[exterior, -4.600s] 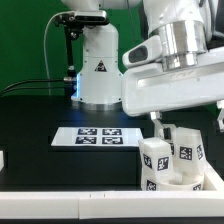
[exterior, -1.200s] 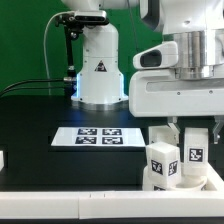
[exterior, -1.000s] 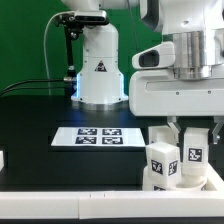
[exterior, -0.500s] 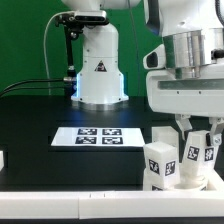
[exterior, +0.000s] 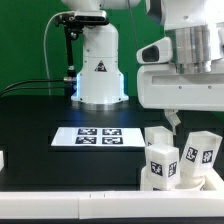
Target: Assemble stool
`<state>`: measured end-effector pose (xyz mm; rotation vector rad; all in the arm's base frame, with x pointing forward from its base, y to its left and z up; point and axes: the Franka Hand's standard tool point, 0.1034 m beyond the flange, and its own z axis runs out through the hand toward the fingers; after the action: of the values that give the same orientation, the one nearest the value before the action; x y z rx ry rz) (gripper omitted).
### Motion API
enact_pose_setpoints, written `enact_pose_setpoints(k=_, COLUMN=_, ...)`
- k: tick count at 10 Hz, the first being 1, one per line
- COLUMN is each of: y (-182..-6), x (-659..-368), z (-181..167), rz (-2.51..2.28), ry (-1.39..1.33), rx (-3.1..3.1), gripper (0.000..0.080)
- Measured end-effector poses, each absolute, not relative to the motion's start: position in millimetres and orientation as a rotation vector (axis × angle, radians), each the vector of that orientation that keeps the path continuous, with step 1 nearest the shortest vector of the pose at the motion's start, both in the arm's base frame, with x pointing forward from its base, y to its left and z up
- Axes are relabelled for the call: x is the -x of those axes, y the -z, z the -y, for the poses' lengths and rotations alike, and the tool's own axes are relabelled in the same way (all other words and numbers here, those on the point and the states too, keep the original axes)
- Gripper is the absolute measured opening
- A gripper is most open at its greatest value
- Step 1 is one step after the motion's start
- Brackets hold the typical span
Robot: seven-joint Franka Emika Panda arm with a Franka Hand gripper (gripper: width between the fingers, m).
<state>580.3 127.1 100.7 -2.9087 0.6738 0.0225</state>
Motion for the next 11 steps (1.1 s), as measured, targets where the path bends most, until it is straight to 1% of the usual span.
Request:
enact_pose_setpoints(k=1, y=-103.0, x=-583.0, z=-127.5, rz=-0.533, ry=-0.019, rx=2.935, gripper=0.0647)
enact_pose_setpoints(k=4, y=-101.5, x=-582.4, z=-127.2, rz=-0.208, ry=0.005, rx=2.978, gripper=0.0649)
enact_pose_setpoints(k=5, y=-99.6, x=-580.8, z=-128.9, rz=0.017, ry=0.029, rx=3.030, gripper=0.0649)
enact_pose_setpoints(k=7, y=-103.1, x=-584.5, z=-131.6, rz=0.634, ry=0.068, rx=3.046, gripper=0.0649)
enact_pose_setpoints(k=8, y=-103.1, x=-584.5, z=-132.1, rz=0.863, ry=0.071, rx=3.012, gripper=0.0649)
enact_pose_setpoints(k=10, y=-102.5, x=-584.3, z=-130.1, rz=0.951, ry=0.070, rx=2.988, gripper=0.0649)
enact_pose_setpoints(k=11, y=-102.4, x=-584.5, z=-128.9, rz=1.068, ry=0.070, rx=2.951, gripper=0.0649)
